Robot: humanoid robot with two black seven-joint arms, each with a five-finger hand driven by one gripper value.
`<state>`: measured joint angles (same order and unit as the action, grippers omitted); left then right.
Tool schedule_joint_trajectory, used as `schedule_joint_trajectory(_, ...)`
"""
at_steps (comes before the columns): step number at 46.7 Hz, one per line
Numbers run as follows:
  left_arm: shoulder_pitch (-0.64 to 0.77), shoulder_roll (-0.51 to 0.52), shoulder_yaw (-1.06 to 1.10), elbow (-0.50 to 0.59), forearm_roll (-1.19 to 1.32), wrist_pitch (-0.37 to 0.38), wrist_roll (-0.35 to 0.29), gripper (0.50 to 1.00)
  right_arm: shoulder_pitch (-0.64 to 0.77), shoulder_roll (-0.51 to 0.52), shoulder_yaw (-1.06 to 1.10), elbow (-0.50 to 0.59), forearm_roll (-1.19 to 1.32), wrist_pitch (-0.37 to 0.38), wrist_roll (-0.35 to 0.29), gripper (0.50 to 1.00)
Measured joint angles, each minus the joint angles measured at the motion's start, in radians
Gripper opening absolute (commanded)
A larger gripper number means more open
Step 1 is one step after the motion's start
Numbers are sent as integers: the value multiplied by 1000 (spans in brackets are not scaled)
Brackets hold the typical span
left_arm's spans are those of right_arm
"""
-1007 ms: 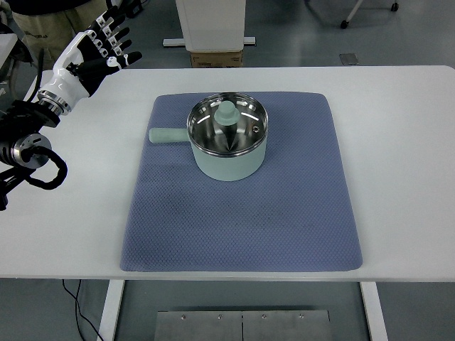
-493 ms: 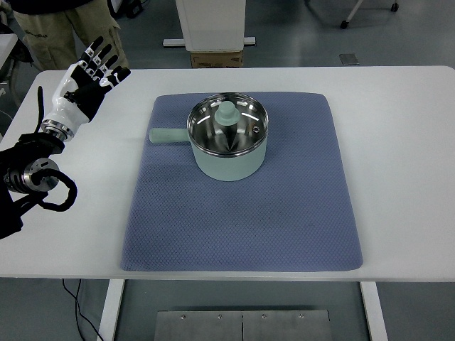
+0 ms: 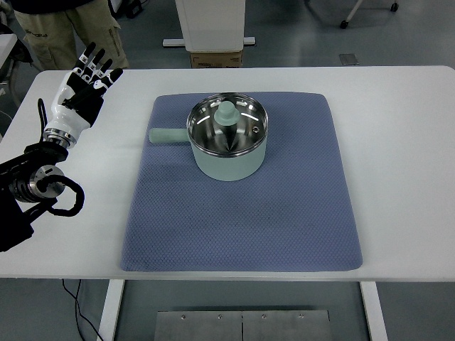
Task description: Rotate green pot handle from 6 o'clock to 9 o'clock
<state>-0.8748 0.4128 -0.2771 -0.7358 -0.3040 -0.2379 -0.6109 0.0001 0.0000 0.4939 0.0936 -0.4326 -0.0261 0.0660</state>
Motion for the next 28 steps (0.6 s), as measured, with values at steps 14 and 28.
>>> schedule_joint_trajectory(14,15,-77,-15,39,0,-6,0,1000,0,0,0,0,0,0,0,1000)
schedule_joint_trajectory(28,47,-120,-22,43,2,-1,0,1000,0,0,0,0,0,0,0,1000)
